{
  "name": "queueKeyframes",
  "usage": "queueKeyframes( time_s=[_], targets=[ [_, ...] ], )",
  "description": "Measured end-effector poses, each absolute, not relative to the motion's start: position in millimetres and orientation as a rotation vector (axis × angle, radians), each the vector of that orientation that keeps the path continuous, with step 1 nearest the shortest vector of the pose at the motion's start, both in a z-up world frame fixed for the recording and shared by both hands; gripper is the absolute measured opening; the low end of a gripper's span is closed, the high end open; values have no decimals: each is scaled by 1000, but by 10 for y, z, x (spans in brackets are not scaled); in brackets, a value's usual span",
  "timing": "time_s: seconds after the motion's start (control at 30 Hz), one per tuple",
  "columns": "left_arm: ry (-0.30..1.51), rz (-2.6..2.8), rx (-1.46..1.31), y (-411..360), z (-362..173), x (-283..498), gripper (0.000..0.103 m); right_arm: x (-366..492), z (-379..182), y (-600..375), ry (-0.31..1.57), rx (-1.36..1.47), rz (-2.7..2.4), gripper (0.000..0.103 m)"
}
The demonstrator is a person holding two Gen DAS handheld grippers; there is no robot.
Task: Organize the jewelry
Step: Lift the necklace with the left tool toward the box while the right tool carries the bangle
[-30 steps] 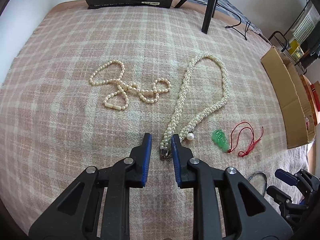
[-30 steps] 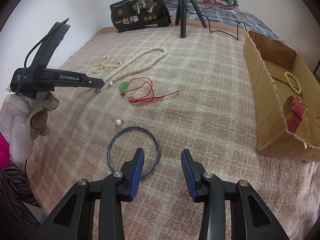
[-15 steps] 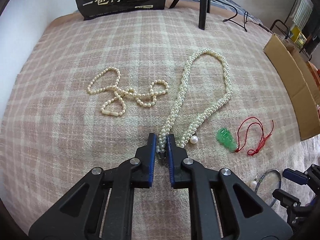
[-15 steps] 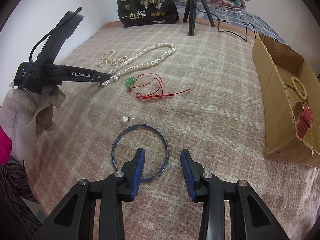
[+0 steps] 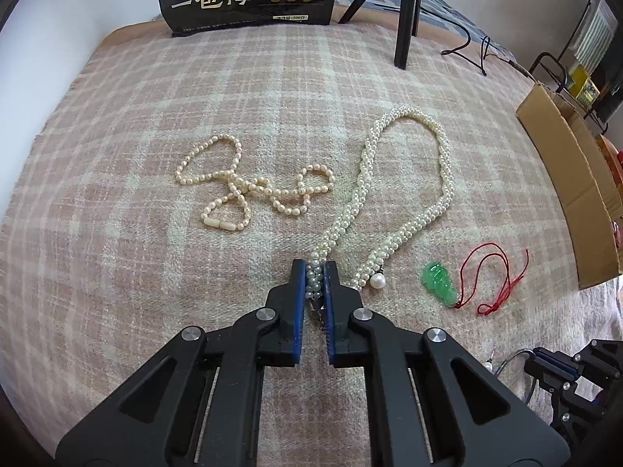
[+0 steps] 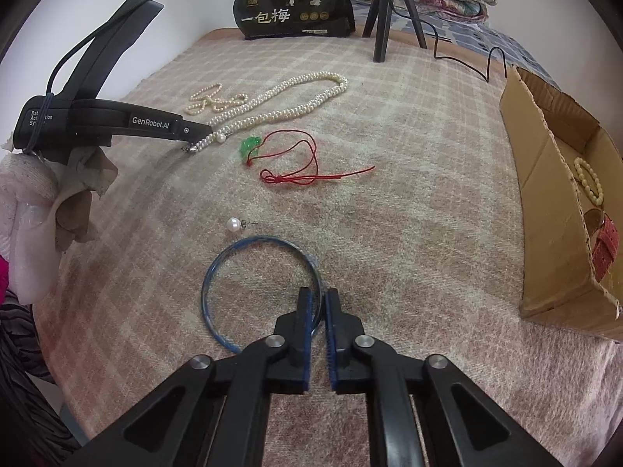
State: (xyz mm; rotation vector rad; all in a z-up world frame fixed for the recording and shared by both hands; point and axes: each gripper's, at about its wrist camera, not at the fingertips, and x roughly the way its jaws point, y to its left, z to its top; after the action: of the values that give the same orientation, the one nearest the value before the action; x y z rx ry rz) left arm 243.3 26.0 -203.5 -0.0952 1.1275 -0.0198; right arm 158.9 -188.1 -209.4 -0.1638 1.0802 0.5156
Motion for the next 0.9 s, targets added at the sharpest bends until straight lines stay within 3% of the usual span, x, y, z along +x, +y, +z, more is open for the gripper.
queueKeyframes(
  time_s=[0.9],
  targets=[
    [934,-104,-323,495,-1067,2421,6,1529,-1429,-1784,820,-268,475,1]
  ],
)
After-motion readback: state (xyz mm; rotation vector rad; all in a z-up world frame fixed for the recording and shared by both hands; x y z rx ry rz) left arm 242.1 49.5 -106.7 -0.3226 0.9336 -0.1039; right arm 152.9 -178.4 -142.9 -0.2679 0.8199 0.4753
